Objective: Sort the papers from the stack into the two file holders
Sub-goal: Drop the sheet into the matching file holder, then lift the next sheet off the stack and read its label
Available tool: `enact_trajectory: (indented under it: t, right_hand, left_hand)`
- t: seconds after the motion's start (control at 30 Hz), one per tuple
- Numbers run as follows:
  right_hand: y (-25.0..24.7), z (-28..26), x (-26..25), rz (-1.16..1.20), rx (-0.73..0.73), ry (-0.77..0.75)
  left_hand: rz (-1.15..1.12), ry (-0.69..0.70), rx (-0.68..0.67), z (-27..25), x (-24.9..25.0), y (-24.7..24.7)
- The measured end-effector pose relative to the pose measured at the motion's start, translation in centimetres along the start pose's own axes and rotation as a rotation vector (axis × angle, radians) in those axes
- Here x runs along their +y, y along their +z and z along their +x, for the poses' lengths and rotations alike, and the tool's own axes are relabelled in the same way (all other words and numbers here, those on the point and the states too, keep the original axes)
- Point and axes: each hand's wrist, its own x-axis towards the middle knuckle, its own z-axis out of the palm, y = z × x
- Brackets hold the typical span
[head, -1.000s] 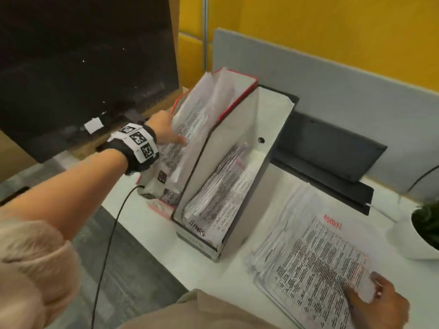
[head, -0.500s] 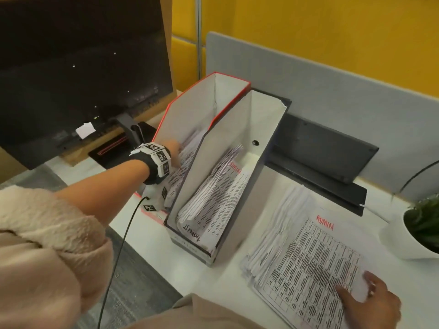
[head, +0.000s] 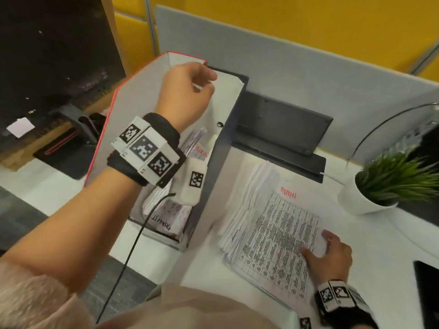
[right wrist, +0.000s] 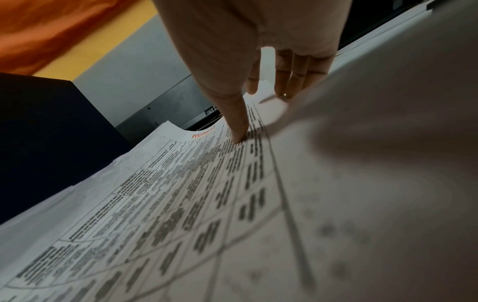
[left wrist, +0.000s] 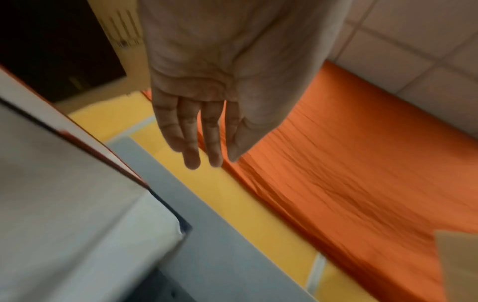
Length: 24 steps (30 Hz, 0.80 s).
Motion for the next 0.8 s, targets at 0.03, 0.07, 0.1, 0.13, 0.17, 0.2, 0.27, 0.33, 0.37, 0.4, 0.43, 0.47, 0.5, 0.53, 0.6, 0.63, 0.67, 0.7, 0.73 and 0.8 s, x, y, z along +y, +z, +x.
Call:
enact_trajectory:
  t: [0.03, 0.07, 0.1, 0.13, 0.17, 0.2, 0.27, 0.33, 0.37, 0.4, 0.43, 0.47, 0.5, 0.53, 0.6, 0.63, 0.67, 0.7, 0.73, 0.8]
  right_hand:
    - [0.0, -0.1, -0.1, -0.002, -0.009, 0.0]
    - [0.0, -0.1, -0.1, -0.001, -0.016, 0.002]
    - [-0.1, -0.2, -0.1, 0.0, -0.021, 0.002]
    - [-0.1, -0.3, -0.2, -0.003, -0.026, 0.005]
    - [-0.1, -0.4, -0.2, -0.011, -0.03, 0.013]
    - [-0.2, -0.5, -0.2, -0.025, -0.036, 0.026]
    - [-0.3, -0.6, -0.3, -0.06, -0.057, 0.066]
    - [-0.3, -0.5, -0.4, -0.085, -0.085, 0.113]
    - [-0.4, -0.5, -0.4, -0.091, -0.102, 0.132]
    - [-0.5, -0.5, -0.4, -0.091, -0.119, 0.143]
    - [-0.5, -0.5, -0.4, -0.085, -0.134, 0.147]
    - [-0.4, -0.5, -0.4, -0.077, -0.146, 0.145]
    - [-0.4, -0.5, -0.4, -0.066, -0.153, 0.14]
    - [-0.4, -0.6, -0.4, -0.054, -0.16, 0.135]
    - [-0.4, -0.9, -0.5, -0.032, -0.175, 0.127]
    - [-0.4, -1.0, -0.5, -0.024, -0.18, 0.126]
    - [-0.4, -1.1, -0.5, -0.022, -0.183, 0.125]
    - [-0.4, -1.3, -0.5, -0.03, -0.184, 0.125]
    - [-0.5, -1.4, -0.6, -0.045, -0.178, 0.124]
    - [-0.5, -1.4, -0.7, -0.063, -0.14, 0.102]
  left_hand:
    - [-0.041, 0.023, -0.009, -0.6, 0.9, 1.4]
    - [-0.077, 0.044, -0.019, -1.4, 1.7, 2.9]
    - [-0.11, 0.063, -0.034, -2.3, 2.3, 4.4]
    - [-0.133, 0.084, -0.058, -3.4, 2.7, 5.9]
    - [-0.133, 0.105, -0.087, -4.6, 2.9, 7.5]
    - [-0.106, 0.119, -0.123, -5.8, 2.8, 9.0]
    - [-0.004, 0.071, -0.242, -8.0, 1.7, 11.8]
    - [0.137, -0.048, -0.42, -9.8, -0.4, 14.2]
    - [0.205, -0.114, -0.513, -10.6, -1.5, 15.2]
    - [0.259, -0.178, -0.597, -11.4, -2.6, 16.0]
    - [0.295, -0.233, -0.664, -12.0, -3.6, 16.6]
    - [0.316, -0.272, -0.708, -12.6, -4.4, 17.0]
    - [0.327, -0.291, -0.728, -13.0, -5.1, 17.4]
    - [0.332, -0.293, -0.73, -13.3, -5.6, 17.7]
    - [0.334, -0.276, -0.703, -13.6, -6.3, 18.1]
    - [0.333, -0.271, -0.687, -13.7, -6.4, 18.2]
    - [0.331, -0.269, -0.673, -13.7, -6.6, 18.2]
    - [0.329, -0.269, -0.663, -13.7, -6.7, 18.2]
    - [0.33, -0.272, -0.66, -13.8, -6.9, 18.2]
    - [0.35, -0.266, -0.67, -13.8, -7.0, 18.0]
